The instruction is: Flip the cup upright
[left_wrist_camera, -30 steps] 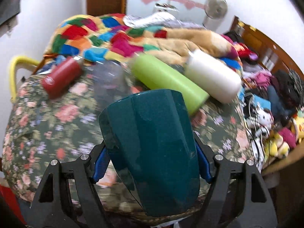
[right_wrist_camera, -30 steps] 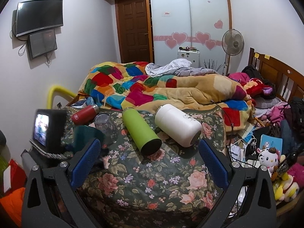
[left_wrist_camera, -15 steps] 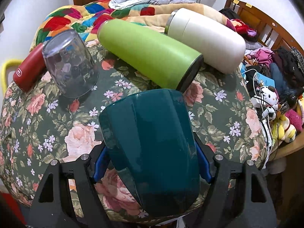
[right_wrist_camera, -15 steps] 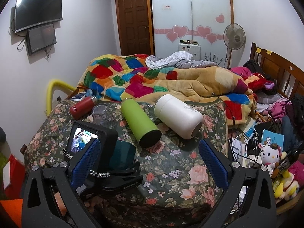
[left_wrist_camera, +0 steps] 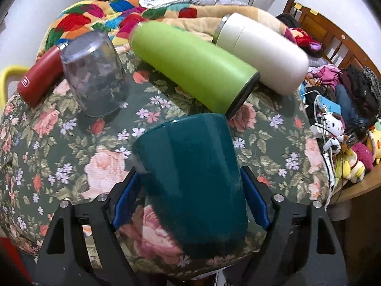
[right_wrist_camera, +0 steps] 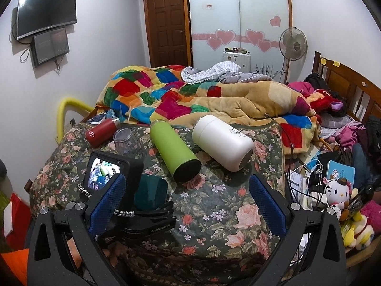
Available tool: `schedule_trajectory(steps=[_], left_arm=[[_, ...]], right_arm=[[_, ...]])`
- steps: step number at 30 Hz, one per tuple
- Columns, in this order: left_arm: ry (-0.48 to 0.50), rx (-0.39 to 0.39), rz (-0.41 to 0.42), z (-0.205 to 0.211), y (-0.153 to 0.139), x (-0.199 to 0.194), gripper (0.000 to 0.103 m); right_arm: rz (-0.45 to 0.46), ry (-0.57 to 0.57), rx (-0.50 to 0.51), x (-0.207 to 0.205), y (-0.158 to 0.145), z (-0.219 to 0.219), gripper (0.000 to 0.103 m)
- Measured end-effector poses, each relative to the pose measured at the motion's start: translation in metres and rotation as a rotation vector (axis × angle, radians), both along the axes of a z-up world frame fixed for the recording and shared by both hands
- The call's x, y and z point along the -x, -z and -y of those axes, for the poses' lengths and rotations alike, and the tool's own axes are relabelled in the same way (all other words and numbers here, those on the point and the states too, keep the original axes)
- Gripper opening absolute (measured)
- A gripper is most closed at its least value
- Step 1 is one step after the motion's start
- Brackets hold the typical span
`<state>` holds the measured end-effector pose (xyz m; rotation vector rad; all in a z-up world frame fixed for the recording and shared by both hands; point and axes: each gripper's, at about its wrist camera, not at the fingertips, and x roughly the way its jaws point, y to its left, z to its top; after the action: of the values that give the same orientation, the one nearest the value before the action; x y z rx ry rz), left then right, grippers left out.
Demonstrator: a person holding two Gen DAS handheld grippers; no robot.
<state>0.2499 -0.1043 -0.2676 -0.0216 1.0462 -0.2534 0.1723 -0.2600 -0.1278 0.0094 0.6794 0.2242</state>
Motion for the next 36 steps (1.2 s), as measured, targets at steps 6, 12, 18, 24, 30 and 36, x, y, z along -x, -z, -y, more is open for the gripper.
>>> schedule_trajectory(steps=[6, 12, 18, 24, 30, 36], left_arm=[[0.01, -0.019, 0.119, -0.017, -0.041, 0.025, 0.094], [-0.077, -0.067, 0.242, -0.068, -0.075, 0.051, 0.096], [-0.144, -0.112, 0.294, -0.115, -0.084, 0.067, 0.097], [-0.203, -0.095, 0.27, -0.144, -0.067, 0.077, 0.097], [-0.217, -0.091, 0.246, -0.155, -0.05, 0.081, 0.097], [-0.216, -0.078, 0.252, -0.155, -0.047, 0.082, 0.097]], right_arm=[[0.025, 0.006, 0.013, 0.004, -0.01, -0.005, 0.103], [0.037, 0.004, 0.019, 0.005, -0.015, -0.014, 0.103], [-0.024, -0.034, 0.01, -0.008, -0.001, -0.031, 0.103], [-0.19, -0.085, 0.023, -0.044, 0.047, -0.057, 0.102], [-0.376, -0.138, -0.003, -0.076, 0.088, -0.075, 0.089], [-0.491, -0.146, 0.003, -0.098, 0.117, -0.086, 0.083]])
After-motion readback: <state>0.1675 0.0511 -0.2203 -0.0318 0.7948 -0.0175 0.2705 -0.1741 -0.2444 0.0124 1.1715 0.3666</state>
